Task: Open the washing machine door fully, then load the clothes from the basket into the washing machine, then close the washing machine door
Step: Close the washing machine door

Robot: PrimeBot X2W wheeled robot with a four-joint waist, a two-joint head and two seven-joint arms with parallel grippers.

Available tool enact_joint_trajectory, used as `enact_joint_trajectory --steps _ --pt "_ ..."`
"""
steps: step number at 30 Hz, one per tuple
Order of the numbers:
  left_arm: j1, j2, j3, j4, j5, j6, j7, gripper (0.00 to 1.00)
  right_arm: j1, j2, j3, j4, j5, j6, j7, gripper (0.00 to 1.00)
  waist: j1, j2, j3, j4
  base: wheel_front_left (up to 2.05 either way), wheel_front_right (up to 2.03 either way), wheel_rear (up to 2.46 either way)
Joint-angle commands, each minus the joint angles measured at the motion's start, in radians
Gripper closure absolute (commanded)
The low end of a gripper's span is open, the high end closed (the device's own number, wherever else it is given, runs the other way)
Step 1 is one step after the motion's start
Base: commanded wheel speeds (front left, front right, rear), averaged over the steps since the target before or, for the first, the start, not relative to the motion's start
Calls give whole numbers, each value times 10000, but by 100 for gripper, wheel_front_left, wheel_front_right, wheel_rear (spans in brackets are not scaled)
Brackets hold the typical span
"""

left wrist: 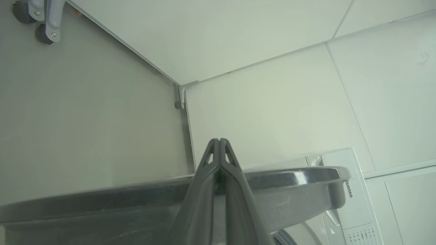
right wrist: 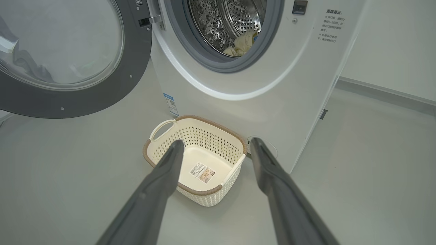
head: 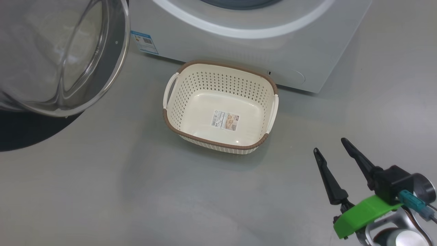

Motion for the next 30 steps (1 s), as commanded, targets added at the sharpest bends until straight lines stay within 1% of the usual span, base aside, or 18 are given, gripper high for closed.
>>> enact_joint_trajectory --steps 1,4,8,13,21,30 --pt "4 420 -164 -308 -40 4 436 100 -322 -65 210 -319 33 -29 -52 0 0 -1 19 28 0 0 0" --pt "-10 433 -143 -380 -131 4 715 100 -372 -51 232 -295 39 -29 -75 0 0 -1 66 76 0 0 0" --pt "-133 319 180 -530 -546 4 1019 100 -456 -36 283 -234 22 -29 -116 0 0 -1 161 119 0 0 0" --pt "-57 351 91 -636 -502 4 1526 100 -497 -23 319 -125 38 -29 -164 0 0 -1 175 121 0 0 0" --pt "-20 370 112 -765 -435 4 1991 100 -528 -2 333 -39 71 -29 -216 0 0 -1 164 117 0 0 0" --pt "274 104 244 -1406 -648 4 2761 100 -490 23 349 65 73 -29 -232 0 0 -1 72 187 0 0 0"
